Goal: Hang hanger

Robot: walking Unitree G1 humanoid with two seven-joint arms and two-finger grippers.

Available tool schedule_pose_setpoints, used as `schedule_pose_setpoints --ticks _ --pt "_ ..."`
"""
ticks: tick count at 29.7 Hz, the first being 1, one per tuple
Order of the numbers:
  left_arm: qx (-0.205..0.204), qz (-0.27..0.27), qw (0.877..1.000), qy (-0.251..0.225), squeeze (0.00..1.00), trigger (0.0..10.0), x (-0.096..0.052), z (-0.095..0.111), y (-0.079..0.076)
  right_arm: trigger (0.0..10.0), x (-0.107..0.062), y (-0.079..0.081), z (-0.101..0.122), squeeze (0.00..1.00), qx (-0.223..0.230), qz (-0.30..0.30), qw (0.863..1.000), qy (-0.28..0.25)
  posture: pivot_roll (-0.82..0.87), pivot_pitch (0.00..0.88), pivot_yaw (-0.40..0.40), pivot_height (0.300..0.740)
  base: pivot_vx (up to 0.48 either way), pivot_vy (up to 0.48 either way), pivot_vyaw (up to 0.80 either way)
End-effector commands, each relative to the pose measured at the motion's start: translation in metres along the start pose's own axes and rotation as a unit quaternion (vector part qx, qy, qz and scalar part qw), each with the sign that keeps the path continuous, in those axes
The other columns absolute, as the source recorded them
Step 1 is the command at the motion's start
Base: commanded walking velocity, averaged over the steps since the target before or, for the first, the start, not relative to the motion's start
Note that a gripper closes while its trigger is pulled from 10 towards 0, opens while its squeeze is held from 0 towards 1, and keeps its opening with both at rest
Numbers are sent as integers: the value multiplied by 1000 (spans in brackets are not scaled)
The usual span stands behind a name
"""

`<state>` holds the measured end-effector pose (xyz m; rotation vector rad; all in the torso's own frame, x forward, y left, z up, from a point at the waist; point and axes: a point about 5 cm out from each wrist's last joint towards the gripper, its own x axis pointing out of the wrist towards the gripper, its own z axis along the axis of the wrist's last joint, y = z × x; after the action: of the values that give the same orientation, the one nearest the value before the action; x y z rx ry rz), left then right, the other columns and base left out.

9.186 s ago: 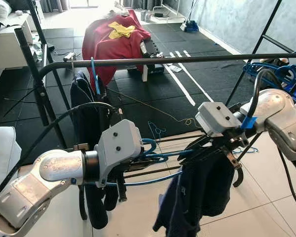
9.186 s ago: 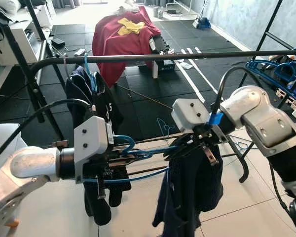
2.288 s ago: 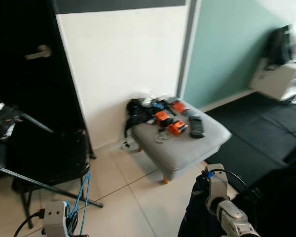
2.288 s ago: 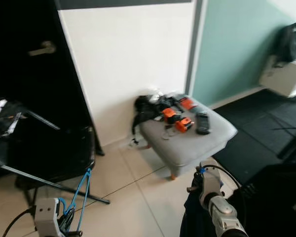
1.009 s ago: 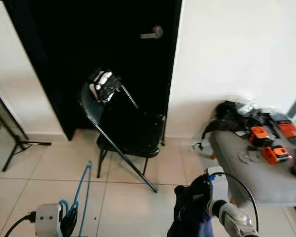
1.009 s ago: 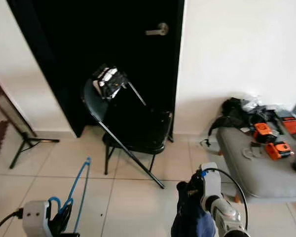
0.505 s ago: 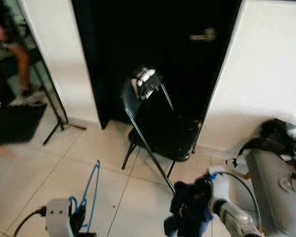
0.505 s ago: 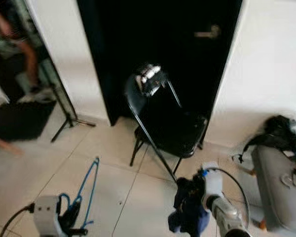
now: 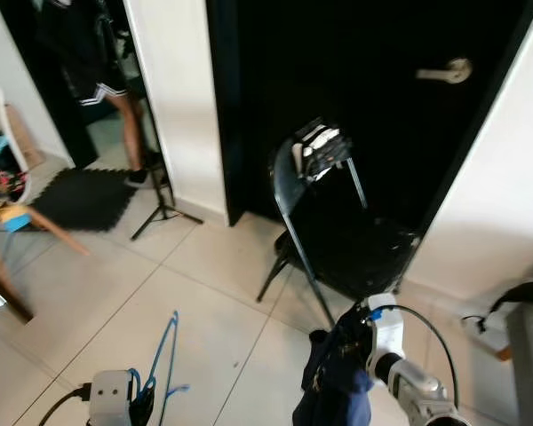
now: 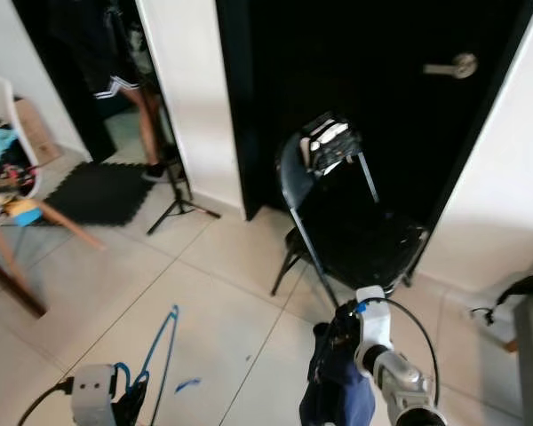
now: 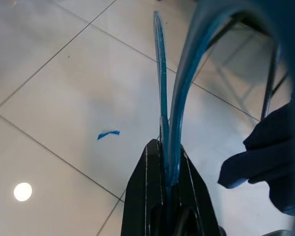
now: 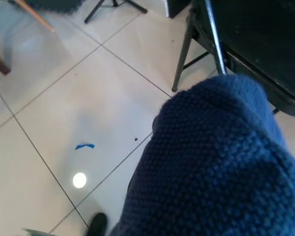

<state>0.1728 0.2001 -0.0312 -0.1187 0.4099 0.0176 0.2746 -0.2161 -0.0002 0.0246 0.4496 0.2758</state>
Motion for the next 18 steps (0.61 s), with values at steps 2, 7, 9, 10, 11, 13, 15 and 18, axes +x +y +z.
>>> schedule_pose_setpoints --ticks 2,7,9,10,11,13,15,18 --pt "6 13 1000 8 0 10000 -2 -3 22 10000 4 6 5 0 3 18 1000 -12 24 62 -26 740 0 0 744" --pt "5 18 1000 6 0 10000 -3 0 38 10000 4 6 5 0 2 21 1000 -12 29 61 -30 740 0 0 744" --pt "5 18 1000 3 0 10000 -4 0 38 10000 4 6 5 0 4 21 1000 -12 30 60 -30 740 0 0 744" --pt "5 18 1000 3 0 10000 -4 0 38 10000 4 6 5 0 4 21 1000 -12 30 60 -30 740 0 0 744" --pt "5 18 1000 3 0 10000 -4 0 38 10000 4 6 5 0 4 21 1000 -12 30 60 -30 740 0 0 744" --pt "8 16 1000 -2 0 10000 -5 1 36 10000 4 6 5 0 12 18 1000 -14 29 63 -28 740 0 0 744" --pt "12 10 1000 -8 0 10000 -5 4 30 10000 4 6 5 0 17 20 1000 -14 30 65 -26 740 129 0 741" --pt "14 7 1000 -13 0 10000 -5 6 26 10000 4 7 5 0 19 21 999 -14 30 65 -26 740 262 0 738"
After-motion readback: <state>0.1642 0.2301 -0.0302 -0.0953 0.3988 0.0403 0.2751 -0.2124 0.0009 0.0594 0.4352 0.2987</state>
